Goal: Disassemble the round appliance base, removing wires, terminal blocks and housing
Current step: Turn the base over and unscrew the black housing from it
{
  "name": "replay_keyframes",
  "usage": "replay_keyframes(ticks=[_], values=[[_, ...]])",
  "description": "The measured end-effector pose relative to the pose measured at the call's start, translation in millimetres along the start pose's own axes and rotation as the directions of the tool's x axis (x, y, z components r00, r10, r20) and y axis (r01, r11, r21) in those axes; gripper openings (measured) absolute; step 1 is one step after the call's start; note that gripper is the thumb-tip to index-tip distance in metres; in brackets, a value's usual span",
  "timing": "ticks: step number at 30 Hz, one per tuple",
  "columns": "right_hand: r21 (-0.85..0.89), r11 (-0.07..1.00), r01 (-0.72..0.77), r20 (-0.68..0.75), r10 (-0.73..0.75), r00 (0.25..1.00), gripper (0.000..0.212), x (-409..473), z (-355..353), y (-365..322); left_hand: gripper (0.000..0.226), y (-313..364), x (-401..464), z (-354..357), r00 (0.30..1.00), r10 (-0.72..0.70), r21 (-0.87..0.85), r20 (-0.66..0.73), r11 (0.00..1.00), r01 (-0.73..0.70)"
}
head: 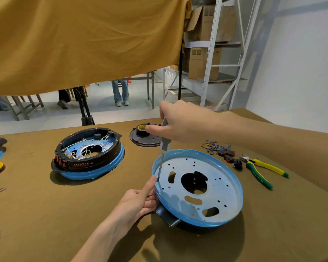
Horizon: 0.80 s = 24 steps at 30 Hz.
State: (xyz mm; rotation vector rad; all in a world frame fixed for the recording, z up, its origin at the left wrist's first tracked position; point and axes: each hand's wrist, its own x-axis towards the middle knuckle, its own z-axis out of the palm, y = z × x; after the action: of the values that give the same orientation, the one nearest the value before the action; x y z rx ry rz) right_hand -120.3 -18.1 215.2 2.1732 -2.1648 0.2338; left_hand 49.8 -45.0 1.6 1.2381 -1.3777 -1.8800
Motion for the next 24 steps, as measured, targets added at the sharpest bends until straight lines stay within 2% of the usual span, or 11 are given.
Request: replay_keyframes(ticks=[2,4,7,9,12,13,15,17,19,21,24], values=[[-0.043,0.998,0.035,-0.059,-0.037,0.998,0.045,0,5,0,0.084,0,0,0,1.000,0.004,0.009,-0.002,1.000,-0.004],[0.118,0.992,0.052,0.049,-0.058,0.997,0.034,0,-2,1,0.086,1,0,1,1.000,0.003,0.011,-0.002,1.000,-0.003],[0.249,0.968,-0.014,0.247,-0.049,0.968,0.046,1,-16,1,0.086,1,0,2,1.000,0.005,0.004,0.007,1.000,-0.005],[0.164,0.986,-0.016,0.208,-0.019,0.978,0.048,-1,-15,-1,0.086,1,-1,2,1.000,0.012,0.011,0.011,1.000,-0.013],[-0.084,0.996,-0.014,-0.006,0.014,1.000,0.054,-2,-7,0,0.087,1,-1,2,1.000,0.013,0.015,0.010,1.000,-0.014],[-0.076,0.997,-0.014,-0.010,0.013,1.000,0.050,-1,-5,0,0.087,2,-1,2,1.000,0.012,0.020,0.011,1.000,-0.012],[0.083,0.997,-0.009,0.088,0.002,0.996,0.036,-1,-8,2,0.087,2,-1,2,1.000,0.014,0.029,0.015,0.999,-0.014],[0.204,0.979,-0.020,0.178,-0.017,0.984,0.040,-2,-16,2,0.087,1,-1,2,1.000,0.017,0.035,0.010,0.999,-0.018],[0.255,0.967,-0.029,0.192,-0.021,0.981,0.044,-3,-19,2,0.088,0,-1,2,1.000,0.021,0.041,0.006,0.999,-0.021],[0.227,0.974,-0.028,0.153,-0.008,0.988,0.039,-3,-15,-1,0.089,0,1,1,1.000,0.016,0.044,0.000,0.999,-0.016],[0.035,0.999,-0.027,0.014,0.027,1.000,0.053,-3,-4,-2,0.091,-1,2,0,1.000,0.009,0.040,-0.002,0.999,-0.009]])
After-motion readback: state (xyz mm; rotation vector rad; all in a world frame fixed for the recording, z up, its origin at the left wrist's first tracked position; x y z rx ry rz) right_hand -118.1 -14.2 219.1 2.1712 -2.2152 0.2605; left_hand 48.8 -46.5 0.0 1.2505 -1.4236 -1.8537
